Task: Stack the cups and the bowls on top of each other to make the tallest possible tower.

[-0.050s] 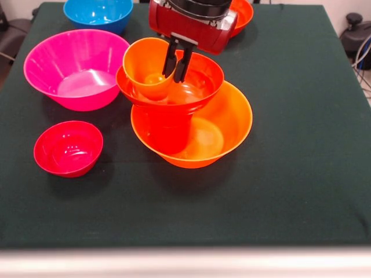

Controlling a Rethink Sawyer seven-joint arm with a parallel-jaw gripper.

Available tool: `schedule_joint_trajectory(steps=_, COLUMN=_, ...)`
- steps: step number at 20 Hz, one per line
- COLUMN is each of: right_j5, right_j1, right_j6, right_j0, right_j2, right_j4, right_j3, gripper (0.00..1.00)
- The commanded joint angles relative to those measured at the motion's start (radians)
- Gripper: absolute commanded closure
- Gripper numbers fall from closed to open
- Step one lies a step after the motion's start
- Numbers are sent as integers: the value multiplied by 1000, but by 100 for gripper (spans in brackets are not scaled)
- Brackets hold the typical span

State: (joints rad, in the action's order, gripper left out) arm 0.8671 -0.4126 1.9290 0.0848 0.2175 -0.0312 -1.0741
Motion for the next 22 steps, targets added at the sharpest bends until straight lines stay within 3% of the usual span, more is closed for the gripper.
schedule_joint_trajectory(steps=1, right_j5=-38, right_j1=-22, right_j6=184, right_j0=-44, right_j2=-17, right_j4=-2, right_j3=-124, gripper=100)
schedule_joint_trajectory(steps=5, right_j5=14, right_j1=-58, right_j6=180, right_j0=-54, right_j2=-9, right_j4=22, right_j3=-137, gripper=100)
schedule_joint_trajectory(steps=12, right_j5=18, right_j1=-91, right_j6=183, right_j0=-68, right_j2=0, right_j4=42, right_j3=-172, gripper=100)
schedule_joint_trajectory(steps=18, right_j5=-54, right_j1=-75, right_j6=171, right_j0=-53, right_j2=-11, right_j4=46, right_j3=-130, gripper=100)
schedule_joint_trajectory(steps=22, right_j5=-109, right_j1=-95, right_j6=165, right_j0=-53, right_j2=-13, right_j4=45, right_j3=-153, gripper=100)
